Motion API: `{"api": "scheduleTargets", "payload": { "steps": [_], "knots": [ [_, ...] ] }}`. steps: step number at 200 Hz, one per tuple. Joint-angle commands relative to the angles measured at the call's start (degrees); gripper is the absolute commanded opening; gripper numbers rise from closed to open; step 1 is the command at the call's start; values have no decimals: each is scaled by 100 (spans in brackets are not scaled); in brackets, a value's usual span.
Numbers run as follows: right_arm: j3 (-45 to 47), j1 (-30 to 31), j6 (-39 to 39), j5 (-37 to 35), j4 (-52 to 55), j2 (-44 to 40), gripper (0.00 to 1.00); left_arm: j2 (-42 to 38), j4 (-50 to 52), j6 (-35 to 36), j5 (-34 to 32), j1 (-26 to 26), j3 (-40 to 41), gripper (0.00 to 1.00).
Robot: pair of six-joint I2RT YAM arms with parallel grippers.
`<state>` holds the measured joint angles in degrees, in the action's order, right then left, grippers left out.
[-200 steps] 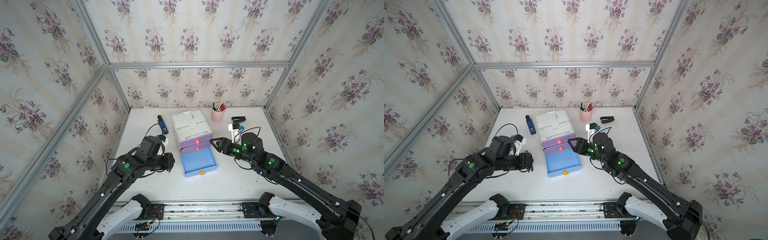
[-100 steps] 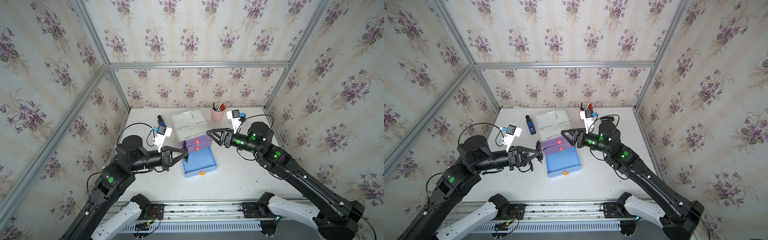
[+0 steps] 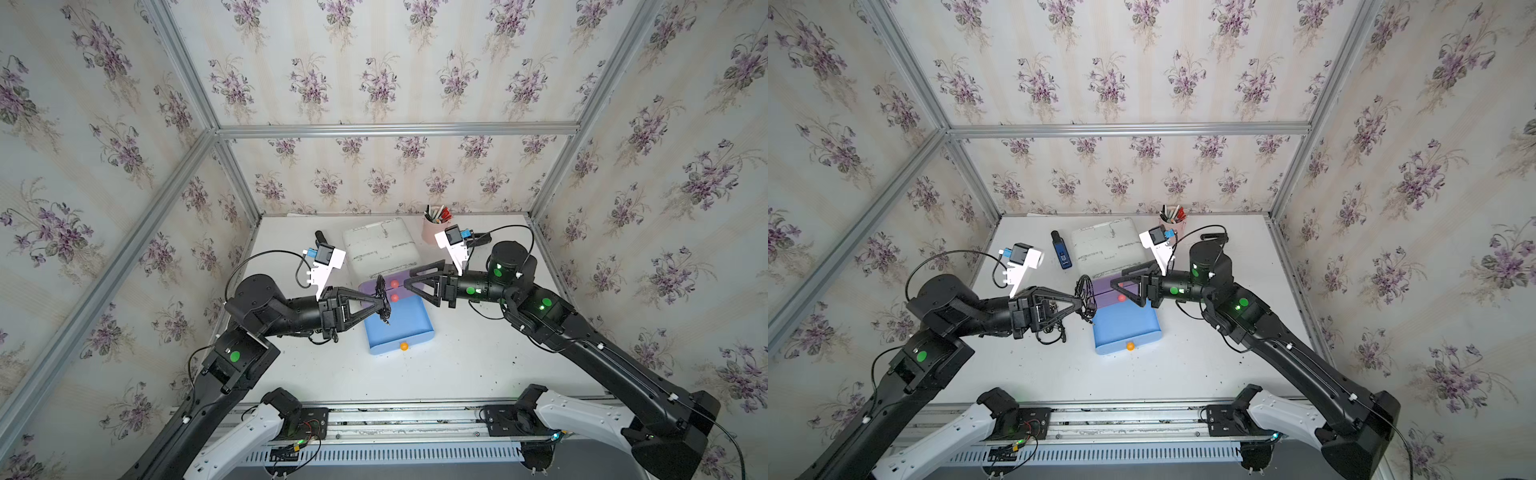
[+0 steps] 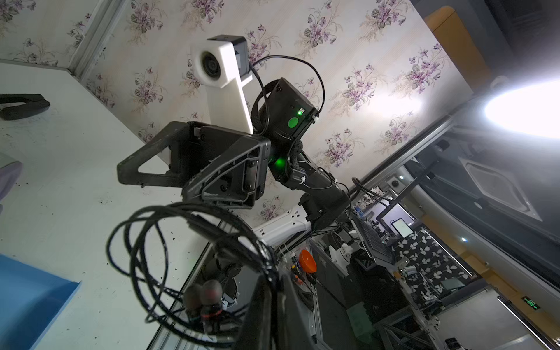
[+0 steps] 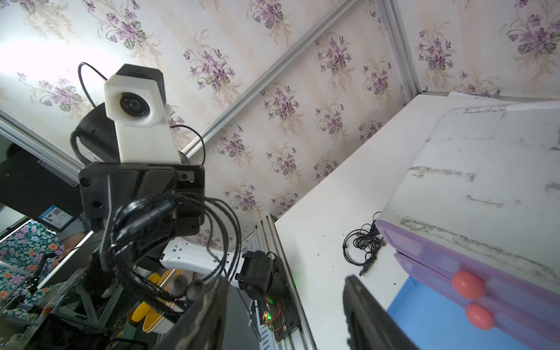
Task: Place the wired earphones into the drawer by color
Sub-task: Pick up the wired earphones from the center of the board.
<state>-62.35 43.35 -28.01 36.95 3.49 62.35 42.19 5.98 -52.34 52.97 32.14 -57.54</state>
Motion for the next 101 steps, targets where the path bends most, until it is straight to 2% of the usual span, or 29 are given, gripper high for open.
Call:
{"api": "scheduleTargets", "payload": {
  "steps": [1,101],
  "knots": [
    [16,119,85,164,-344,77,63,17,-343,-74,37,3,31,6],
    [-347,602,63,195,-683,672,63,53,-78,105,-117,20,120,5]
  ]
}}
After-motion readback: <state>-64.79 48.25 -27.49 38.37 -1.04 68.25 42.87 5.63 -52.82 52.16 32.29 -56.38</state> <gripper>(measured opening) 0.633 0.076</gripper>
